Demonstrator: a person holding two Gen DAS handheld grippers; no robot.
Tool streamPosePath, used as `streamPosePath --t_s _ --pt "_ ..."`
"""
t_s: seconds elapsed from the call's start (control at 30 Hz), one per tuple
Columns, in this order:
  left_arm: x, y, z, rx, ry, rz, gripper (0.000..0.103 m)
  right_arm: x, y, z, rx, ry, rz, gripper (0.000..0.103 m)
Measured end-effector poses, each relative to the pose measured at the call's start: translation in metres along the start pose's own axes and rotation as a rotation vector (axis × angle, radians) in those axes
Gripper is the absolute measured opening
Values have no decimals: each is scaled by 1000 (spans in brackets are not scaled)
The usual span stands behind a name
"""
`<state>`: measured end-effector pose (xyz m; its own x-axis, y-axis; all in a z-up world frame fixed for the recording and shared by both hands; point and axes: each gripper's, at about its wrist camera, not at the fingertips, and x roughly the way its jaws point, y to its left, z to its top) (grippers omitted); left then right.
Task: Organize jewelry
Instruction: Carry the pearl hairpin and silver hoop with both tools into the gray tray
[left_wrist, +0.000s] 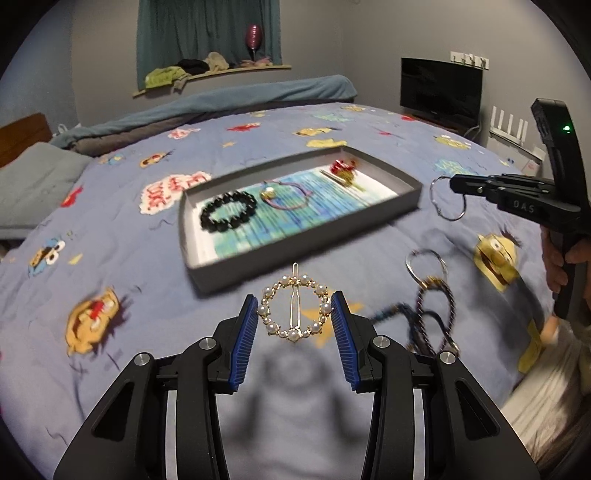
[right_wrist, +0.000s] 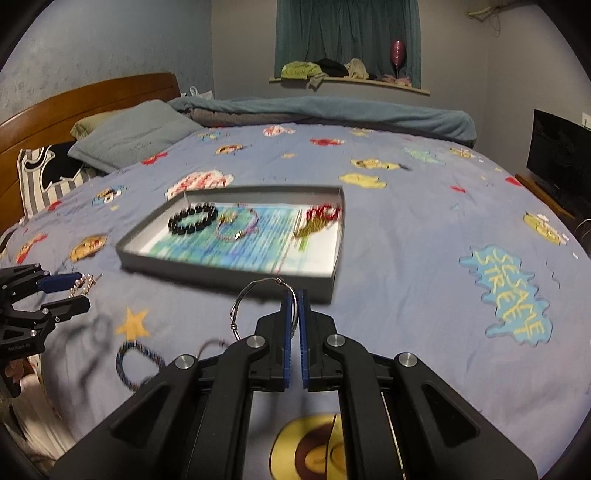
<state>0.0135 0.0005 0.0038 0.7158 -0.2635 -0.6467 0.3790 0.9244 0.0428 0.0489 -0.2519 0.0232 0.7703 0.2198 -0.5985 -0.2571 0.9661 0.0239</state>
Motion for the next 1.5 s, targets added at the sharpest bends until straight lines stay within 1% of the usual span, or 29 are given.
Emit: streamPosePath --t_s 0.1,0.2,0.43,0.63,0.73,0.87,0.97,1.03,1.13,1.3,1.5 --pt "7 12 14 -14 -10 16 42 4 -1 14 12 -17 0 4" --pt "14 23 29 -27 -14 20 42 17 -3 30 21 -20 -4 4" --pt "51 45 51 -80 30 38 42 51 -7 46 40 -2 -26 4" --pt "83 61 55 -116 100 65 42 80 -9 46 55 40 -45 4" --pt "97 67 55 -128 142 58 42 93 -10 44 52 67 -49 4" --pt "114 67 53 -110 193 46 42 107 -6 44 35 101 -51 4" --pt "117 70 54 -121 202 11 42 115 -4 45 17 124 -58 4" --pt "118 72 54 -119 205 16 42 119 -3 44 7 136 -61 4" --pt "122 75 55 -128 230 6 42 123 0 41 -11 151 -69 4" --pt "127 75 58 -113 274 0 42 127 -1 39 -14 176 -76 4" --pt "132 75 60 -102 317 -1 42 131 6 39 -63 202 -102 4"
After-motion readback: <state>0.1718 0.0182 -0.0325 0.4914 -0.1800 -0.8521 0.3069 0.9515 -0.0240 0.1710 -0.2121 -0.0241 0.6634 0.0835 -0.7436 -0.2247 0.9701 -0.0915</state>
